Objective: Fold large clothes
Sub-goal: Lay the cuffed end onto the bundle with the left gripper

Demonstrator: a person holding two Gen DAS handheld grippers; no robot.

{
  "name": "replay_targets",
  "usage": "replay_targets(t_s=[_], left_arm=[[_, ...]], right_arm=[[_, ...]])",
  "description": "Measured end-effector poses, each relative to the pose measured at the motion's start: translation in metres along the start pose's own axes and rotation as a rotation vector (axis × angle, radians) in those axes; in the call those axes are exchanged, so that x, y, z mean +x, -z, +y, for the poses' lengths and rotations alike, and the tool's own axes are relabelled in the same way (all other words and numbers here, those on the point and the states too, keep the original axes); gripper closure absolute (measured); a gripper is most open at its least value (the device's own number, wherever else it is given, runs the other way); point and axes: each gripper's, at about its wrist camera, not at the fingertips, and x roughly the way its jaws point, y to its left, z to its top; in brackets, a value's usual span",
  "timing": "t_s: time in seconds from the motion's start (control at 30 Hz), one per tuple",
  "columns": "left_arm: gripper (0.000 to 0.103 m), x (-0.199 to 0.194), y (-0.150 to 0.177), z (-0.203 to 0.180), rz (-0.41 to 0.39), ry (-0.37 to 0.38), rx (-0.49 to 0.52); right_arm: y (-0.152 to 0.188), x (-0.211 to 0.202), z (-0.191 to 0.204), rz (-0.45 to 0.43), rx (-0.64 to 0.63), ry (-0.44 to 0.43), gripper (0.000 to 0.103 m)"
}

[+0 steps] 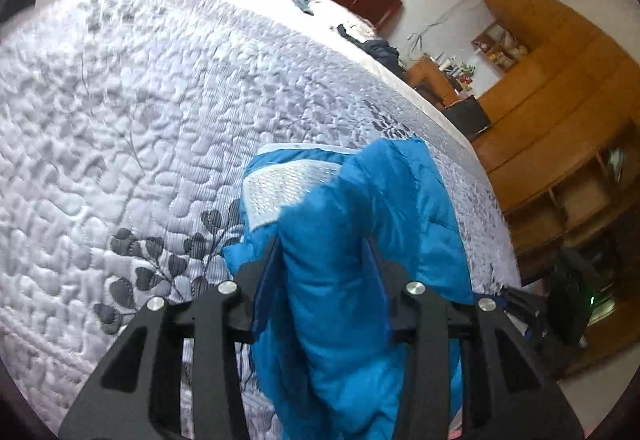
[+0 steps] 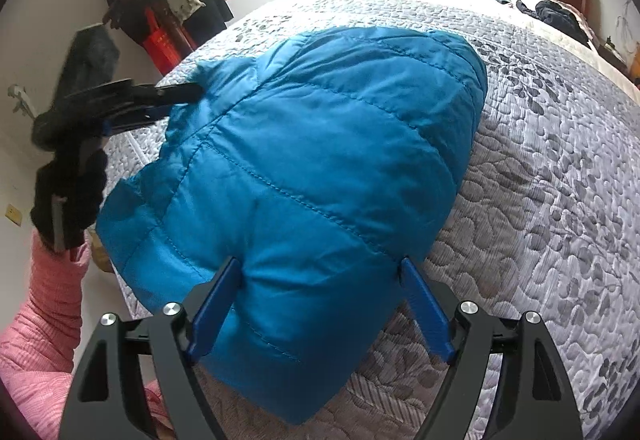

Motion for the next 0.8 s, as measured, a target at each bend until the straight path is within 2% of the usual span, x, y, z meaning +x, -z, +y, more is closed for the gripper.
replay_targets(t_s=[0.17,0.33,0.5,0.63,0.8], left_arm=[[0.063,0.023,0.006,0.015,0.052,-0.007,-0.014],[0.061,0.037,0.012,0.024,0.069,-0.01,-0.028],[0.062,0.008,0.02,0.011,0.019,-0.043,-0.01],[0.063,-0.03,0.047,-0.006,-0.051,-0.06,0.036],[0.062,-0.052,0.085,-0.026,-0.057,-0.033,0.082]], right_arm=[[-0.001,0.002,0.0,-0.005,-0.008,-0.004,0.02],[-0.003,0.004,0.0,-0.008,-0.011,-0.001,0.02],[-0.001,0.002,0.0,-0.008,-0.009,0.0,0.02],[0.0,0.002,-0.003,-0.007,-0.004,-0.006,0.02],[0.0,0.002,-0.002,-0.008,-0.007,-0.005,0.02]])
